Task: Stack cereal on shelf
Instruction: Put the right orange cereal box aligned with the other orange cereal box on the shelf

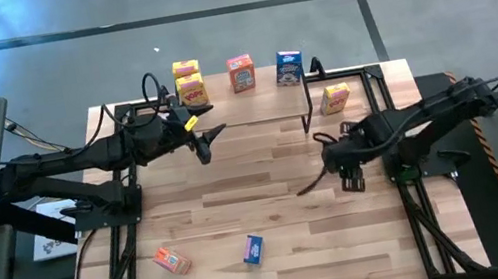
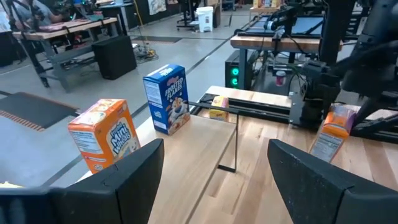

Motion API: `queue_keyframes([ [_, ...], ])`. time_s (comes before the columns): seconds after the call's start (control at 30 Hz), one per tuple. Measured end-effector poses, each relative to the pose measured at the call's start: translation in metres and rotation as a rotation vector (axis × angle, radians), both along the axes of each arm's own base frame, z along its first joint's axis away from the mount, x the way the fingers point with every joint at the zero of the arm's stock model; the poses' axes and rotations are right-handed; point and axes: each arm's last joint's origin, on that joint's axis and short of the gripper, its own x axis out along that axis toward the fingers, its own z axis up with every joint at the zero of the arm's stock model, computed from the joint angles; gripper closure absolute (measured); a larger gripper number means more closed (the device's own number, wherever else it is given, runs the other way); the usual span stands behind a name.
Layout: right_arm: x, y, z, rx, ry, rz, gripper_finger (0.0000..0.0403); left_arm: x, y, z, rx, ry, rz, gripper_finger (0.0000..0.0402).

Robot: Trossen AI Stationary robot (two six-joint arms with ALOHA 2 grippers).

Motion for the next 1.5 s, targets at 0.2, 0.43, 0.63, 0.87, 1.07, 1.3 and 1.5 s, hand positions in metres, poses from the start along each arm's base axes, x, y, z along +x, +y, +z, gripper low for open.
queue_keyframes([
  [0.2, 0.012, -0.024, 0.012, -0.012, -0.089, 0.024, 0.0204, -0.001, 0.004, 0.000, 0.049, 0.026, 0.005, 0.0123],
  [0.43, 0.014, -0.042, 0.016, -0.021, -0.100, -0.008, 0.0233, -0.001, 0.006, 0.000, 0.076, 0.041, 0.011, 0.0123],
  [0.63, 0.017, -0.047, 0.017, -0.029, -0.124, 0.013, 0.0247, -0.001, 0.006, 0.000, 0.078, 0.041, 0.011, 0.0123],
  [0.87, 0.025, -0.054, 0.020, 0.000, -0.210, 0.064, 0.0245, -0.001, 0.006, 0.000, 0.076, 0.041, 0.011, 0.0123],
  [1.07, 0.035, -0.067, 0.027, 0.007, -0.289, 0.071, 0.0245, -0.001, 0.007, 0.000, 0.076, 0.041, 0.012, 0.0123],
  [1.3, 0.066, -0.087, 0.052, -0.049, -0.336, 0.119, 0.0245, -0.003, 0.015, 0.000, 0.066, 0.040, 0.056, 0.0123],
  [1.5, 0.097, -0.117, 0.070, -0.102, -0.319, 0.153, 0.0245, -0.005, 0.022, -0.003, 0.059, 0.062, 0.096, 0.0123],
])
